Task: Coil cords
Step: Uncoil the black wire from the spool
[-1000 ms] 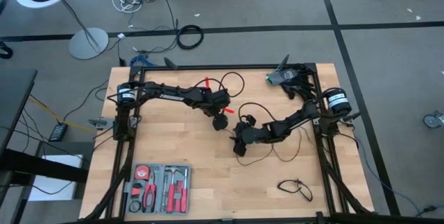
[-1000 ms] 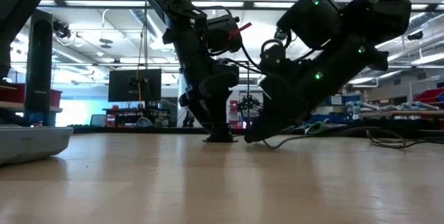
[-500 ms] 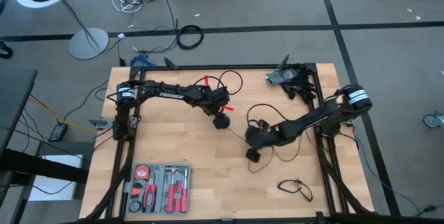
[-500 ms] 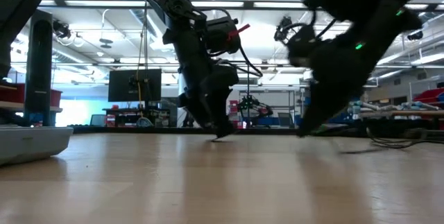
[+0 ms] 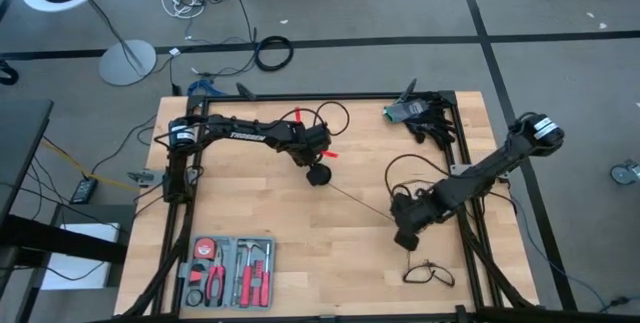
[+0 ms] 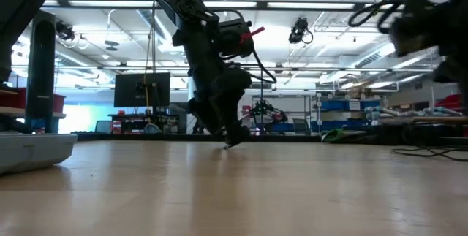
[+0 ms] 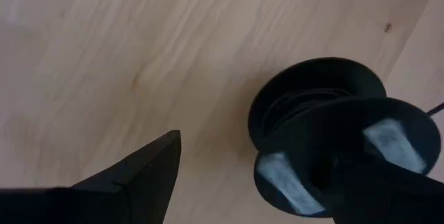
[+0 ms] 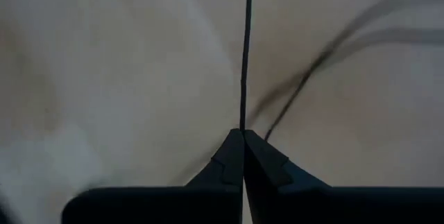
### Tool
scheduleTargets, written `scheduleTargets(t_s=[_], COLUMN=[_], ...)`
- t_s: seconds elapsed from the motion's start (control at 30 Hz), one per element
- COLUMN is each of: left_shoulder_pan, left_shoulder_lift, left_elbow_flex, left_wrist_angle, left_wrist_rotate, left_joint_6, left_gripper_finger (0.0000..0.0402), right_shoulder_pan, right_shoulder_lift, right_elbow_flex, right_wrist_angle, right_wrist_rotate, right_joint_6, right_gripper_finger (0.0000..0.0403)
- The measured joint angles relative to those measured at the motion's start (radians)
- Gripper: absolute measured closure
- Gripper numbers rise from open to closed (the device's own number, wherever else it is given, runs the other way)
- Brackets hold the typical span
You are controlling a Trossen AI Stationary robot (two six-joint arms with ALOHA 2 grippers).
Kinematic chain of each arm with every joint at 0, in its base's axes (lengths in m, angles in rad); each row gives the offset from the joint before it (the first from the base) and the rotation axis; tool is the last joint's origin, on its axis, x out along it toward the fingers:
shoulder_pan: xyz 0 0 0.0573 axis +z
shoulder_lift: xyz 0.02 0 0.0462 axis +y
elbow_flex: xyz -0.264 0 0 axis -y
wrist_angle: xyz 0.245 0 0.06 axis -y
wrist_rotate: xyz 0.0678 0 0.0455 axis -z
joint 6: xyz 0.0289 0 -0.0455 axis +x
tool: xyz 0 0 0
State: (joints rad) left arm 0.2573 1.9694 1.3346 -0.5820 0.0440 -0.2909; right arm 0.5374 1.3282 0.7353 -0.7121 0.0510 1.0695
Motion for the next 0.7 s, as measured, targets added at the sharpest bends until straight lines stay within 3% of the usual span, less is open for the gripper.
scheduleTargets(t_s=[0.3, 0.4, 0.5, 0.7], left_shoulder_pan=[0.028, 0.034, 0.032, 0.032], left_shoulder_lift=[0.001, 0.001, 0.001, 0.003], left_elbow_flex=[0.06, 0.064, 0.063, 0.061], left_wrist_angle=[-0.11, -0.111, -0.12, -0.139], left_wrist_rotate=[-0.015, -0.03, -0.038, -0.031], left_joint_6=[-0.005, 0.0, 0.005, 0.006], left_gripper_finger=[0.0092, 0.0092, 0.0092, 0.0092], right_shoulder_pan=[0.164, 0.192, 0.198, 0.175], right_shoulder_lift=[-0.009, -0.003, -0.003, -0.003], right_elbow_flex=[0.0, -0.001, -0.002, -0.001], right_wrist_angle=[-0.261, -0.306, -0.27, -0.097], right_wrist_rotate=[-0.183, -0.108, 0.041, 0.378], right_joint_6=[0.235, 0.317, 0.35, 0.22], right_gripper_finger=[0.0403, 0.0402, 0.0394, 0.0355])
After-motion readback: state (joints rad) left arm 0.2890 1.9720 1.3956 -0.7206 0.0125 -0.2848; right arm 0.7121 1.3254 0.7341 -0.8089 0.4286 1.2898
